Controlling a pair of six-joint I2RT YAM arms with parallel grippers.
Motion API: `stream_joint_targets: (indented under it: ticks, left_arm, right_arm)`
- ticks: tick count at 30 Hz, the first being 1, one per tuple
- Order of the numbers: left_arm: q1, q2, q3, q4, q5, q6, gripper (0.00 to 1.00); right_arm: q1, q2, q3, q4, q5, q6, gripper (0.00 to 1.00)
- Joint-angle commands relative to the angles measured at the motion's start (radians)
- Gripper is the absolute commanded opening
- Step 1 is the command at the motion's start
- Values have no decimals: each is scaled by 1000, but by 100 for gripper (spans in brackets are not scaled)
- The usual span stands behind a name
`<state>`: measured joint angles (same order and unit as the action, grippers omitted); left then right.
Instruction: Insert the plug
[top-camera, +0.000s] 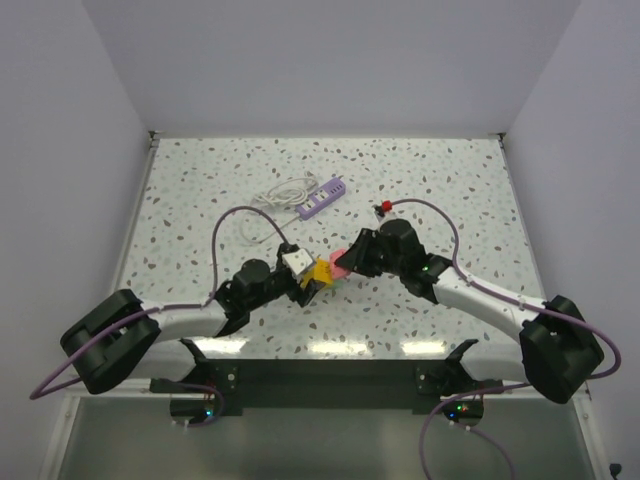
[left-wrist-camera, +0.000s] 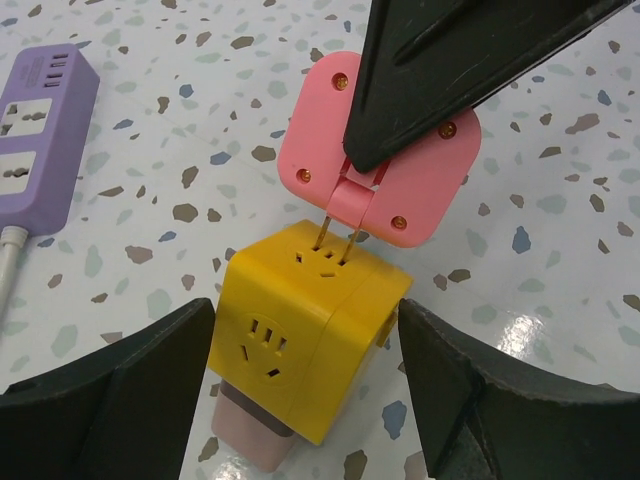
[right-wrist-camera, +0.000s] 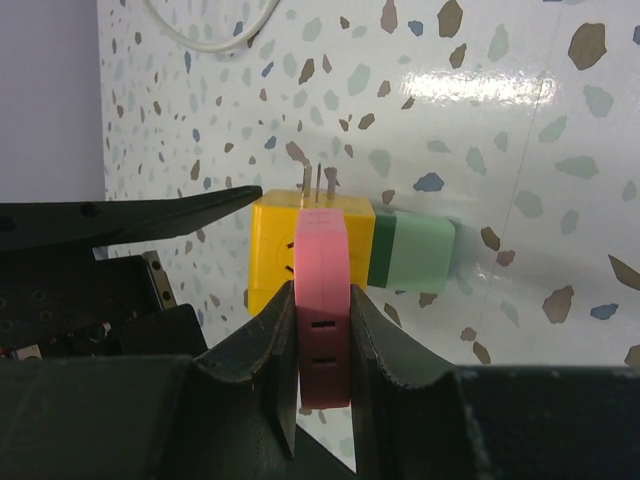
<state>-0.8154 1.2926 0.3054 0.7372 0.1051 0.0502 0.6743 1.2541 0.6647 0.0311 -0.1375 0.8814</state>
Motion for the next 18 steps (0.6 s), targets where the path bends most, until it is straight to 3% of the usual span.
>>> stream_joint_targets:
  ticks: [1, 18]
  left_arm:
    - [-10, 4, 34, -7, -22, 25, 79]
    - [-22, 22, 46, -24, -31, 23, 70]
  right_arm:
    - [11, -13, 3, 38, 41, 19, 0]
    - [42, 8, 9, 30, 93, 19, 0]
